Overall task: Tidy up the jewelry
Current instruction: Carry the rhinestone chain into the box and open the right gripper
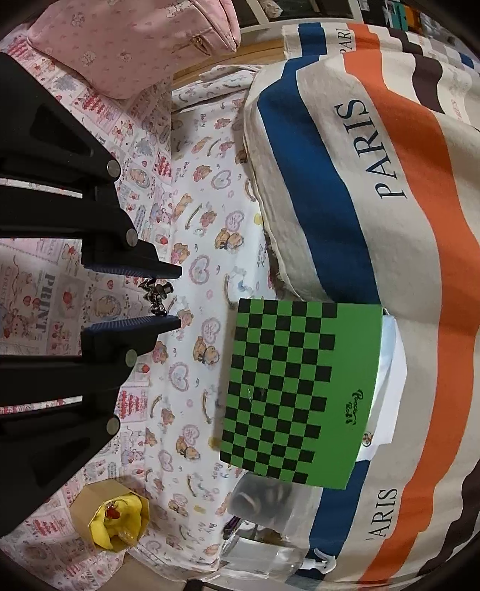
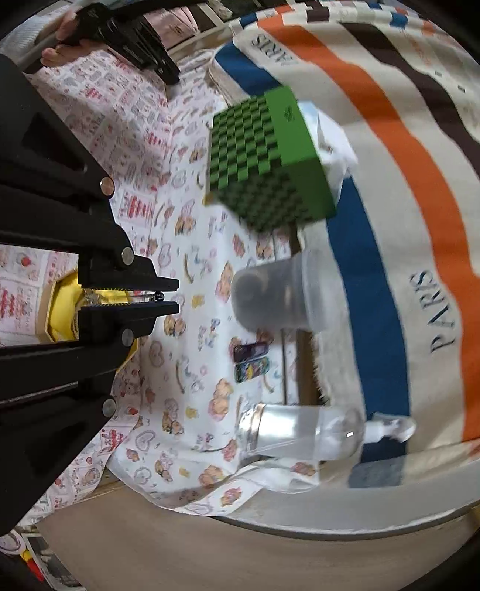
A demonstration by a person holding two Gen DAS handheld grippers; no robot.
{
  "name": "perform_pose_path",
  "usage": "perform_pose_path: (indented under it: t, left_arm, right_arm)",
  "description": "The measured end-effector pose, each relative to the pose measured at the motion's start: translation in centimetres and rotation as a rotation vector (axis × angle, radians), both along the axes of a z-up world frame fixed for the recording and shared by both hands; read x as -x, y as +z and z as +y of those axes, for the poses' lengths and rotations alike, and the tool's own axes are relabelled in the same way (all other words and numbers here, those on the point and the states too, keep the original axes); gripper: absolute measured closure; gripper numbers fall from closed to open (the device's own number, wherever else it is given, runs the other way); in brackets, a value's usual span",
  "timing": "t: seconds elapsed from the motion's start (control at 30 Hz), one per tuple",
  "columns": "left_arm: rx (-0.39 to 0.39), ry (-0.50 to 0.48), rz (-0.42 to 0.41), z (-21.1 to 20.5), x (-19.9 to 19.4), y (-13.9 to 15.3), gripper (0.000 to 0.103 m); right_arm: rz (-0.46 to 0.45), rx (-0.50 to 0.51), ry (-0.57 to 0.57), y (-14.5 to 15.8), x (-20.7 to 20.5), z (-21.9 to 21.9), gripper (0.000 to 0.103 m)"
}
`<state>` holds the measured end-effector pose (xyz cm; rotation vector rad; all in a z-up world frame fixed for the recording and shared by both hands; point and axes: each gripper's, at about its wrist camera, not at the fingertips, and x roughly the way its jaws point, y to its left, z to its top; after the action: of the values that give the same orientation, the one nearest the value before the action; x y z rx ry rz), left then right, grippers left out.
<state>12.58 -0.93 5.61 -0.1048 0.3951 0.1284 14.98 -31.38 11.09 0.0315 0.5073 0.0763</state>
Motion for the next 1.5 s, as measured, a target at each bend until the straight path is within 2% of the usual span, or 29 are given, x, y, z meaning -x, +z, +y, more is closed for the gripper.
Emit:
perform_pose_path:
  t: [0.1,0.23,0.27,0.3,0.37,0.5,0.6,0.67,0.7,0.77,0.87,0.97,1.1,1.23,1.33,1.4,1.5]
  left_arm:
    - [0.045,-0.054,-0.004,-0.3,0.3,0.2,0.084]
    - [-0.025,-0.041,-0.059,-1.5,1.1,0.5,0.084]
    - [-0.032,-0.051,-0.073,-1.7,1.3,0.6,0.084]
    - [-0.029,-0.069,-0.087,-1.9,1.5,0.6,0.084]
    - [-0.031,-0.096,-0.095,-2.3,1.6,0.6,0.084]
    - [-0.064,-0.111,-0.066,-3.8,1.0,0.2,0.084]
    - [-0.056,-0.133,-0.032,-5.0,0.2,0.1,0.084]
    - [-0.046,-0.163,-0.032,-5.8,0.1,0.3,0.084]
    - [-0.062,-0.177,-0.046,-6.4,0.3,0.4,0.084]
    - [-0.113,-0.192,-0.075,-7.6,0.8,0.7,0.084]
    - [-0.136,-0.215,-0.062,-9.4,0.5,0.8,0.084]
    - [-0.142,-0.231,-0.047,-11.3,-0.2,0.7,0.084]
    - [-0.107,-0.284,-0.001,-14.3,-1.9,0.6,0.084]
    - [-0.060,-0.389,0.068,-17.4,-3.5,0.4,0.084]
    - [-0.080,-0.430,0.084,-20.0,-4.1,0.5,0.084]
    - [-0.079,-0.458,0.090,-21.2,-4.4,0.6,0.084]
    - [-0.079,-0.481,0.101,-22.6,-4.7,0.5,0.084]
  right_arm:
    - [0.037,-0.010,-0.018,-1.5,-1.6,-0.6,0.097]
    - [0.066,-0.047,-0.013,-3.4,-2.7,-1.4,0.096]
    - [0.080,-0.071,-0.010,-3.9,-2.9,-1.9,0.092]
    - [0.093,-0.093,-0.001,-4.2,-3.0,-2.2,0.079]
    - [0.128,-0.139,-0.004,-4.9,-3.5,-3.0,0.067]
    - [0.177,-0.203,-0.008,-5.6,-3.7,-4.7,0.067]
    - [0.196,-0.171,-0.031,-5.6,-3.5,-5.4,0.067]
    - [0.189,-0.144,-0.049,-5.7,-3.0,-5.7,0.065]
    - [0.184,-0.134,-0.054,-5.9,-2.8,-5.8,0.060]
    - [0.165,-0.100,-0.071,-6.2,-2.4,-6.0,0.056]
    - [0.158,-0.092,-0.066,-6.7,-2.4,-6.4,0.053]
    - [0.155,-0.111,-0.066,-6.9,-2.5,-7.1,0.053]
    - [0.130,-0.121,-0.052,-6.8,-2.1,-8.2,0.041]
    - [0.130,-0.198,-0.053,-6.5,-2.0,-9.8,0.034]
    - [0.122,-0.221,-0.088,-6.2,-1.7,-10.8,0.031]
    - [0.105,-0.233,-0.113,-6.0,-1.5,-11.4,0.025]
    - [0.093,-0.265,-0.167,-5.8,-1.3,-12.6,0.025]
